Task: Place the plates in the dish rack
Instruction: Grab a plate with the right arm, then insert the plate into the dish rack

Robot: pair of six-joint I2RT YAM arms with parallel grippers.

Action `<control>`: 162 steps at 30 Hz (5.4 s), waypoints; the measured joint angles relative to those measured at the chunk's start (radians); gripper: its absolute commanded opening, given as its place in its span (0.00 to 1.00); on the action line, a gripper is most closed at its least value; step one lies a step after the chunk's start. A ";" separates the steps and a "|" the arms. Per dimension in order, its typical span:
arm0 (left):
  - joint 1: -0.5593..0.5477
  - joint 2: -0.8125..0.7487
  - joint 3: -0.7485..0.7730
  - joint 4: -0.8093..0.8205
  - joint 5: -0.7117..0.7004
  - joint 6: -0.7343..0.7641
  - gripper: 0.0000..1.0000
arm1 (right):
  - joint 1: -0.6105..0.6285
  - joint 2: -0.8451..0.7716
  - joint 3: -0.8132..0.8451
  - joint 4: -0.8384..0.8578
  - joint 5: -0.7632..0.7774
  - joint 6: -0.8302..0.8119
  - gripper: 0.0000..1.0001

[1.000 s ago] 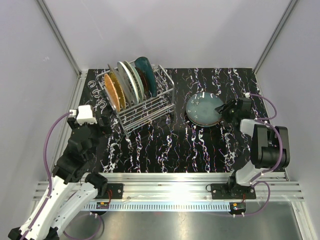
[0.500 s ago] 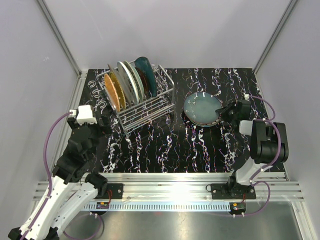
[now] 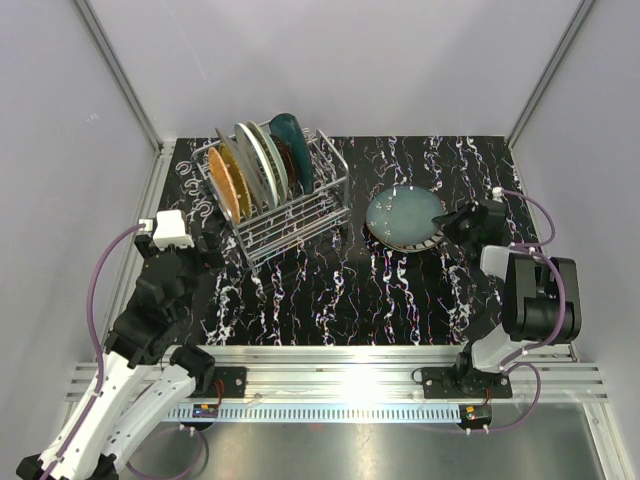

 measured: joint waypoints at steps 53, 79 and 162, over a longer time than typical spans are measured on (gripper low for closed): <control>0.000 -0.010 0.000 0.000 -0.019 0.000 0.99 | 0.001 -0.449 0.301 -0.565 -0.050 0.047 0.00; 0.000 -0.007 0.000 0.000 -0.034 0.001 0.99 | 0.298 -0.251 0.732 -0.696 0.007 -0.060 0.00; 0.000 -0.018 0.000 0.000 -0.033 0.001 0.99 | 0.784 -0.022 1.106 -0.742 0.535 -0.774 0.00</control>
